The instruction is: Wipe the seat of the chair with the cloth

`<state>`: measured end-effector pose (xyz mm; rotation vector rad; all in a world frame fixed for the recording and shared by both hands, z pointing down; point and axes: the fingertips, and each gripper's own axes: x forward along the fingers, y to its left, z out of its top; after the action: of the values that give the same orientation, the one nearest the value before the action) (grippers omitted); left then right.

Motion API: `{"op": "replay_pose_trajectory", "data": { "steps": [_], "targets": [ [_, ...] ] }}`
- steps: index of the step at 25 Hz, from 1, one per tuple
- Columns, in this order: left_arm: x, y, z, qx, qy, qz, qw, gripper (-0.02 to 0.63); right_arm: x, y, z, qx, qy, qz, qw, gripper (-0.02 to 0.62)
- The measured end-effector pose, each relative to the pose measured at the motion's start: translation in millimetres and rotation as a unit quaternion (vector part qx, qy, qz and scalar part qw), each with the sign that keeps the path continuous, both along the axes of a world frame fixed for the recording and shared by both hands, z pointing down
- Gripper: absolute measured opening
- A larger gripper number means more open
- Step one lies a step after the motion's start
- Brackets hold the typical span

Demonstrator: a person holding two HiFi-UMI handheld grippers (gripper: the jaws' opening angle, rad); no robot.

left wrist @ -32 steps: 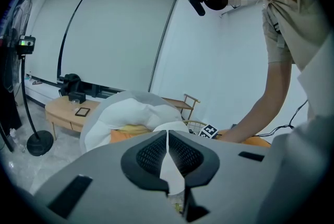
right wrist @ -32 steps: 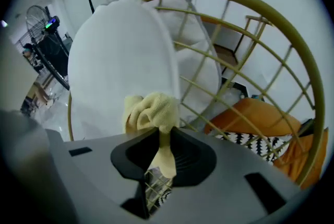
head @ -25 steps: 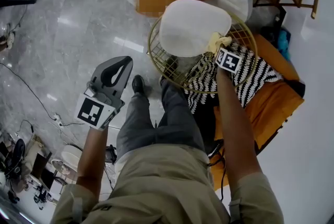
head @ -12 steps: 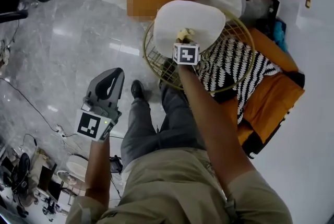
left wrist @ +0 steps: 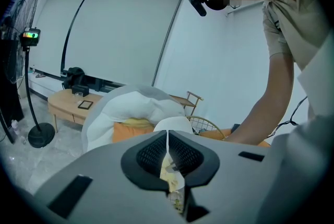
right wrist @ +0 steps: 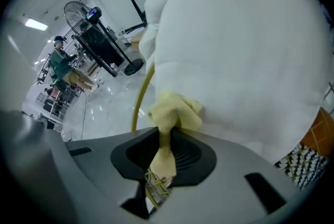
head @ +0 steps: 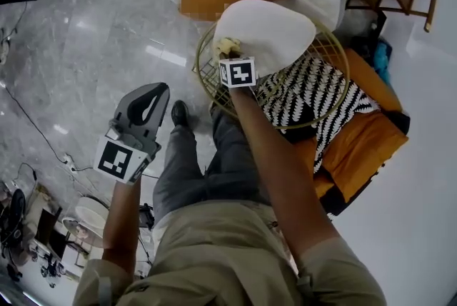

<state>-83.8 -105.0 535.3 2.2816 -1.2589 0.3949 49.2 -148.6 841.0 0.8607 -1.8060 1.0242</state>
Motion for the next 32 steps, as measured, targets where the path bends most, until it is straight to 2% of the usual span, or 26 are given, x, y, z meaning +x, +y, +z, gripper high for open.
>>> {"op": "replay_pose_trajectory", "data": {
  "steps": [3, 5, 8, 10, 14, 19, 23, 26, 29, 32],
  "targets": [
    [0.3, 2.1, 4.3, -0.013, -0.006, 0.01, 0.9998, 0.017, 54.8, -6.6, 10.4, 0.002, 0.033, 0.036, 0.999, 0.081],
    [1.8, -2.1, 1.7, -0.004, -0.003, 0.009, 0.9999, 0.017, 107.8, -11.3, 16.4, -0.002, 0.061, 0.083, 0.995, 0.081],
    [5.6, -3.2, 3.3, -0.006, -0.003, 0.017, 0.9998, 0.017, 200.7, -14.3, 16.8, -0.004, 0.116, 0.174, 0.978, 0.081],
    [9.8, -3.1, 5.5, -0.012, -0.003, 0.024, 0.9997, 0.017, 251.6, -15.0, 9.6, 0.006, 0.154, 0.212, 0.965, 0.081],
    [19.2, -7.1, 6.8, -0.01, 0.002, 0.032, 0.9994, 0.017, 290.1, -16.8, -6.8, 0.031, 0.174, 0.226, 0.958, 0.081],
    [23.9, -10.6, 4.9, -0.005, 0.003, 0.036, 0.9993, 0.017, 285.3, -11.9, -3.5, 0.032, 0.174, 0.228, 0.957, 0.08],
    [19.7, -6.7, 5.9, -0.006, 0.001, 0.031, 0.9995, 0.017, 252.7, -9.6, 5.7, 0.027, 0.161, 0.209, 0.964, 0.08],
    [14.6, -2.4, 9.6, -0.006, 0.003, 0.017, 0.9998, 0.017, 204.0, -2.9, 19.9, 0.014, 0.141, 0.173, 0.975, 0.08],
    [7.5, 7.0, 17.1, -0.017, -0.001, 0.011, 0.9998, 0.017, 138.4, 8.7, 36.2, -0.009, 0.111, 0.136, 0.984, 0.08],
    [0.7, 15.3, 23.9, -0.025, -0.005, 0.005, 0.9997, 0.017, 55.0, 23.1, 45.7, -0.031, 0.051, 0.057, 0.997, 0.081]
  ]
}}
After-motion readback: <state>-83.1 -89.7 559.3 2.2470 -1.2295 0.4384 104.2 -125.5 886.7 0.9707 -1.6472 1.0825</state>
